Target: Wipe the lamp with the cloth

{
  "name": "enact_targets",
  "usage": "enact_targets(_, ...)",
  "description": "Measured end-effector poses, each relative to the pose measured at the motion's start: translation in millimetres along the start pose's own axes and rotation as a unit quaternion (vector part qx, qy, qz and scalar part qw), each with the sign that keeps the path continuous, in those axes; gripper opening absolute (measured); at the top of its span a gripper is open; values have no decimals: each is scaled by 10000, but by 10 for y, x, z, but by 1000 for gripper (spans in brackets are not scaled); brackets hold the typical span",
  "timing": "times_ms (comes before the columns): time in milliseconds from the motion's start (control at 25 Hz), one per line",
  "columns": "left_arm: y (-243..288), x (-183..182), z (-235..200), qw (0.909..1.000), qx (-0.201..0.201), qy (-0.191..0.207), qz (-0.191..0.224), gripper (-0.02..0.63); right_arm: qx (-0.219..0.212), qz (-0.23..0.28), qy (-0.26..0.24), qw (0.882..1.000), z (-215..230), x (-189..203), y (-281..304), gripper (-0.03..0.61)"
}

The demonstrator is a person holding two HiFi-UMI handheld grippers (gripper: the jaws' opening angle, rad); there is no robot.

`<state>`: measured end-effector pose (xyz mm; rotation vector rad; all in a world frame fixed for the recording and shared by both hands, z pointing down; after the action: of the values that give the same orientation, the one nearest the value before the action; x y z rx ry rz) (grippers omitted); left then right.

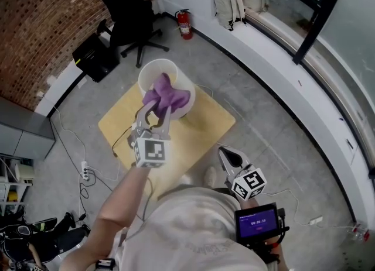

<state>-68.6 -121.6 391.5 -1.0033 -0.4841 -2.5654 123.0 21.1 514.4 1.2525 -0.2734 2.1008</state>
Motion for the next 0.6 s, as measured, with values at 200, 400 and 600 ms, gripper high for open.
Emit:
enact_targets(200, 168, 79, 281, 9990, -4, 184, -399, 94, 16, -39, 14, 10000, 108, 11, -63, 14)
enact_targets(400, 274, 92, 559, 9975, 263, 366, -553, 94, 93, -116, 89, 9999, 288, 0, -79, 14)
enact_targets(600, 375, 325, 937, 9932, 595, 550, -830, 94, -38, -194, 48, 9998, 368, -69, 16, 14)
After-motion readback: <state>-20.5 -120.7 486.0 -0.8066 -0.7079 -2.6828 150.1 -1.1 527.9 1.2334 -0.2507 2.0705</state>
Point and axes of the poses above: the fingertips, and each gripper's own axes: y forward along the fingers, z to its right, x out of its underside, the point moved 4 cm from there along -y, backward along the fingers, and after that the axes turned 10 degrees about y, right-handed, at the moved point
